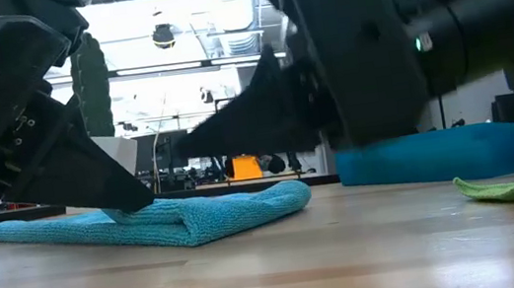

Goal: Fold microfiber towels
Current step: Fold the blue microfiber cloth

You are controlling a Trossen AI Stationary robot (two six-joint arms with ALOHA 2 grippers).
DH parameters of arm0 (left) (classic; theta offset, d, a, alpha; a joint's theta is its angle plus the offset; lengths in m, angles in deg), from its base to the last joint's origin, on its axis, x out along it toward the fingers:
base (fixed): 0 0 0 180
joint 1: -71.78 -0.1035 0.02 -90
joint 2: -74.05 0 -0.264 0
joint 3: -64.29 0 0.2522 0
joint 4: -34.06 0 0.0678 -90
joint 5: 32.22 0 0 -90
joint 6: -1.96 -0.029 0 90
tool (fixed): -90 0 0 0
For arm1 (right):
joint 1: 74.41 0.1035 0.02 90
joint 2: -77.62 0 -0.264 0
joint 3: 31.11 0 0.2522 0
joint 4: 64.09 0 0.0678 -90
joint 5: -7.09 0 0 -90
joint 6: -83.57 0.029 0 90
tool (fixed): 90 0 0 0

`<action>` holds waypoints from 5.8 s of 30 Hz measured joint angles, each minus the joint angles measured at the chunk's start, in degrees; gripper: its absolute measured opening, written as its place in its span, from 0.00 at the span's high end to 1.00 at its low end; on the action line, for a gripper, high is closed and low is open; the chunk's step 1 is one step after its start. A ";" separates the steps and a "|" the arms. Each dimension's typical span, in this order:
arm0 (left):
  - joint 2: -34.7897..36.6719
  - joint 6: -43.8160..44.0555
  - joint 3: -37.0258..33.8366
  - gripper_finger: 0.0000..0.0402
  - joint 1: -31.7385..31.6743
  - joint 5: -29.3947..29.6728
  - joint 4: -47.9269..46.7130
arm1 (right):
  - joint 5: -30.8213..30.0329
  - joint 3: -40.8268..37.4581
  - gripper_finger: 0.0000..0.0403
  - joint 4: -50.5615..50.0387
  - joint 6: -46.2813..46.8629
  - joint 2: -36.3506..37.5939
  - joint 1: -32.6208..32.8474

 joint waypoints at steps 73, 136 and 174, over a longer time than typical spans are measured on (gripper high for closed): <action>-8.20 27.20 -0.71 1.00 5.39 11.48 -12.11 | -2.51 3.30 0.96 -1.18 4.42 -6.78 -10.14; 14.61 62.68 -26.60 0.76 10.22 -12.09 -25.57 | -1.03 4.96 0.83 0.80 5.96 -7.44 2.42; 7.63 45.83 2.60 1.00 3.63 -3.63 -52.07 | -16.12 2.96 0.84 -23.15 12.63 11.33 9.18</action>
